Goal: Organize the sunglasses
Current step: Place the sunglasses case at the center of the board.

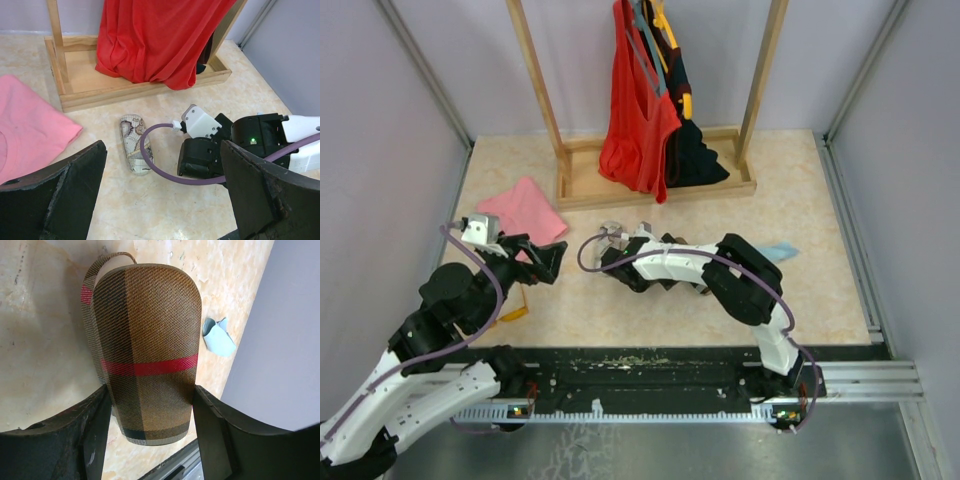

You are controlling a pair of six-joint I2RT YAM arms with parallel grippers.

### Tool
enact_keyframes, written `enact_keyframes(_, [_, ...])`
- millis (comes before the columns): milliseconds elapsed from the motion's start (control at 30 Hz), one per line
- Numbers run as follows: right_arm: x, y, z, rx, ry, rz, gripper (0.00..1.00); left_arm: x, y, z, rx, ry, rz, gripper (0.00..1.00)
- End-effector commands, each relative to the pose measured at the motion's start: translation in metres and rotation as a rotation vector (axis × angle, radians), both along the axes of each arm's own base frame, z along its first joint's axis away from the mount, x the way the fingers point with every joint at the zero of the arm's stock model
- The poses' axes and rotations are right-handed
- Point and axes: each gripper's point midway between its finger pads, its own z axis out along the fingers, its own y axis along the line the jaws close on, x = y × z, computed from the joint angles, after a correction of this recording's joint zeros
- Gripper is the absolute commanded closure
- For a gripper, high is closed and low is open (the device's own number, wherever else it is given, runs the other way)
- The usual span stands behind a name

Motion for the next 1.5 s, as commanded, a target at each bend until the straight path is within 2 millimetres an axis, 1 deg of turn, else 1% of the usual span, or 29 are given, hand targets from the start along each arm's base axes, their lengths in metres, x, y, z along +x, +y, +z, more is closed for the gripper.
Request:
enact_keyframes(0, [0.003, 0.015, 0.006, 0.033, -0.038, 0.013, 0.56, -0.003, 0.002, 0.002, -0.015, -0.004, -0.003, 0.00])
enact_keyframes(67, [0.003, 0.017, 0.005, 0.036, -0.036, 0.017, 0.54, -0.003, 0.001, 0.001, -0.012, -0.002, -0.007, 0.00])
enact_keyframes(367, [0.003, 0.029, 0.007, 0.048, -0.033, 0.040, 0.36, -0.004, -0.001, 0.000, -0.015, 0.001, -0.019, 0.00])
enact_keyframes(700, [-0.001, 0.040, 0.005, 0.053, -0.024, 0.065, 0.26, -0.007, 0.002, -0.005, -0.013, 0.006, -0.017, 0.00])
enact_keyframes(833, [-0.003, 0.052, 0.006, 0.081, -0.012, 0.089, 0.22, -0.007, 0.003, -0.005, -0.014, 0.006, -0.015, 0.00])
enact_keyframes(1000, [-0.011, 0.074, 0.005, 0.165, 0.035, 0.142, 0.17, -0.008, 0.005, -0.005, -0.015, 0.013, -0.011, 0.00])
enact_keyframes(1033, [-0.014, 0.082, 0.008, 0.204, 0.042, 0.158, 0.15, -0.008, 0.006, -0.005, -0.018, 0.018, -0.007, 0.00])
enact_keyframes(1200, [-0.020, 0.095, 0.018, 0.302, 0.056, 0.190, 0.14, -0.008, 0.007, -0.006, -0.021, 0.025, 0.000, 0.00])
enact_keyframes(1333, [-0.024, 0.111, 0.043, 0.476, 0.038, 0.233, 0.14, -0.008, 0.009, -0.010, -0.026, 0.046, 0.017, 0.00])
enact_keyframes(1400, [-0.026, 0.119, 0.060, 0.588, 0.022, 0.265, 0.13, -0.007, 0.011, -0.015, -0.028, 0.066, 0.034, 0.00])
enact_keyframes(1467, [-0.028, 0.127, 0.073, 0.727, 0.030, 0.296, 0.13, -0.007, 0.011, -0.019, -0.028, 0.083, 0.041, 0.00])
